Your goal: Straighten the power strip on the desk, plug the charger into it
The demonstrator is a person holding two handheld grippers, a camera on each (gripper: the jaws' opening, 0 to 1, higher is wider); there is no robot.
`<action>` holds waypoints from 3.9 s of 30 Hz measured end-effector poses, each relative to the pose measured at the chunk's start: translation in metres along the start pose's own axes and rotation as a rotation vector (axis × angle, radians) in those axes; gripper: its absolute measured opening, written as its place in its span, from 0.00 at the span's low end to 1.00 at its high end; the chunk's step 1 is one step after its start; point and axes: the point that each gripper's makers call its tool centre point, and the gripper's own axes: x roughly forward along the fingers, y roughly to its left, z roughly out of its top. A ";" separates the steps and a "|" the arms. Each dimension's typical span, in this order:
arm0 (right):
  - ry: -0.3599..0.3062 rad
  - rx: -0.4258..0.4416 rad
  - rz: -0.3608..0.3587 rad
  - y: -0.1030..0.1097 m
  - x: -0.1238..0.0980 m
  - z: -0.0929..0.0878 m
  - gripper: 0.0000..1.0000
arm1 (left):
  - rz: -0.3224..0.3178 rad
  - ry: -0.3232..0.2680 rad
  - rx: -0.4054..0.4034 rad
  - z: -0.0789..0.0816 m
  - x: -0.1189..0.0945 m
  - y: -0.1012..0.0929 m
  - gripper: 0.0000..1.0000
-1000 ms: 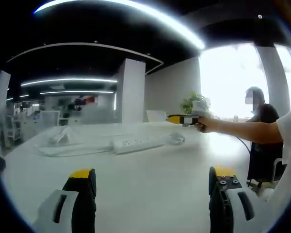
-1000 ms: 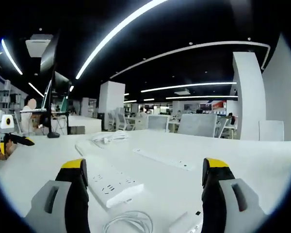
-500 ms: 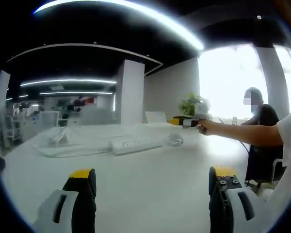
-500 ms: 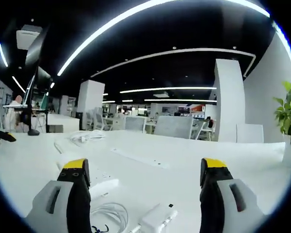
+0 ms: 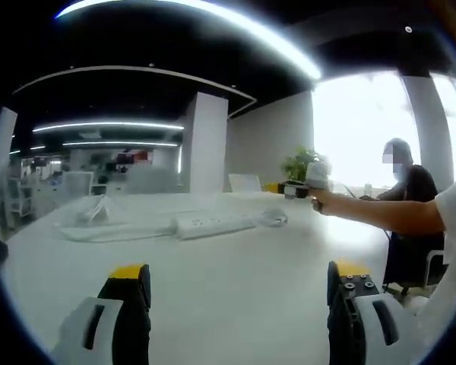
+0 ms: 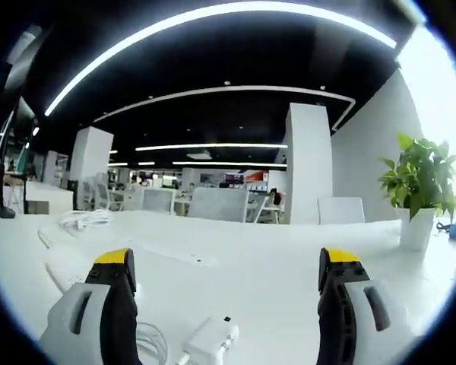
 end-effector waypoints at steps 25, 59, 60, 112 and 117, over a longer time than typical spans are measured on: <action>0.074 0.069 -0.273 -0.008 -0.013 -0.035 1.00 | 0.011 -0.023 -0.020 0.001 -0.009 0.009 0.99; 0.362 0.208 -0.288 0.010 -0.032 -0.089 0.89 | 0.011 -0.031 -0.037 0.000 -0.010 0.011 0.99; 0.363 0.204 -0.286 0.010 -0.033 -0.089 0.89 | 0.011 -0.032 -0.037 0.000 -0.010 0.011 0.99; 0.408 0.154 -0.169 0.020 -0.016 -0.091 0.34 | 0.024 -0.036 -0.049 -0.001 -0.014 0.019 0.99; 0.407 0.141 -0.158 0.020 -0.016 -0.091 0.33 | 0.024 -0.035 -0.051 -0.002 -0.013 0.019 0.99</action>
